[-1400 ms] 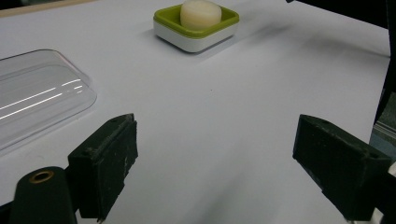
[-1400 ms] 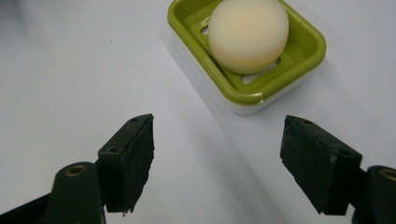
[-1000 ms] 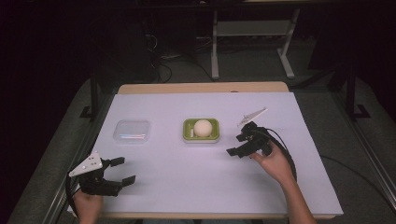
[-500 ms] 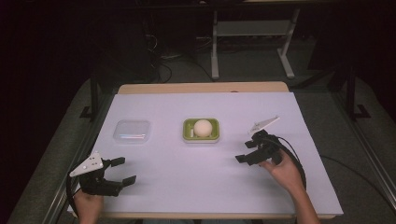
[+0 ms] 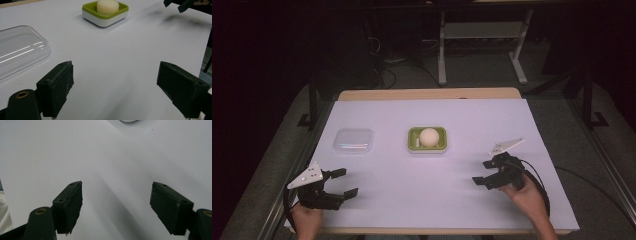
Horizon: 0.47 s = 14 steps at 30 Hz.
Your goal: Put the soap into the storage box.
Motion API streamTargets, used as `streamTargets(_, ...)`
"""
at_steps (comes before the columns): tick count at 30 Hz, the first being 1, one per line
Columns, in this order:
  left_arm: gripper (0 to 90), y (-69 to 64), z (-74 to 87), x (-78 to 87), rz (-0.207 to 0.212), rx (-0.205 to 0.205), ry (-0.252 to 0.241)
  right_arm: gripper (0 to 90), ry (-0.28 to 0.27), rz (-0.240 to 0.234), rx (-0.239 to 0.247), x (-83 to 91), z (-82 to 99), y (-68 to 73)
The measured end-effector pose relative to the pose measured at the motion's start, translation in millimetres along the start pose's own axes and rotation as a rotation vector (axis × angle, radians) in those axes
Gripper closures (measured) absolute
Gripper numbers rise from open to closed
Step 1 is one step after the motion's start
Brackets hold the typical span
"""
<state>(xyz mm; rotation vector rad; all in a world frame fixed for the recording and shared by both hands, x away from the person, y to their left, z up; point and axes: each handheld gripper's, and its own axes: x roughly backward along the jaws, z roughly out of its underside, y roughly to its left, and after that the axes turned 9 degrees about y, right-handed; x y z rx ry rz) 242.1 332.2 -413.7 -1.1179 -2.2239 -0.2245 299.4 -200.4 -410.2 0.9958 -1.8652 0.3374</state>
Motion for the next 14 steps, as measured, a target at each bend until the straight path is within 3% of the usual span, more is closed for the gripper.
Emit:
streamTargets(9, 13.2, 0.6, 0.3, -0.6, -0.004, -0.004, 0.006, 24.5, -0.03, 0.012, -0.029, 11.0, 25.6, 9.6)
streamTargets(14, 13.2, 1.3, -0.7, -1.3, -0.006, -0.001, 0.01, 21.8, -0.102, 0.033, -0.03, 8.2, 34.8, 12.5)
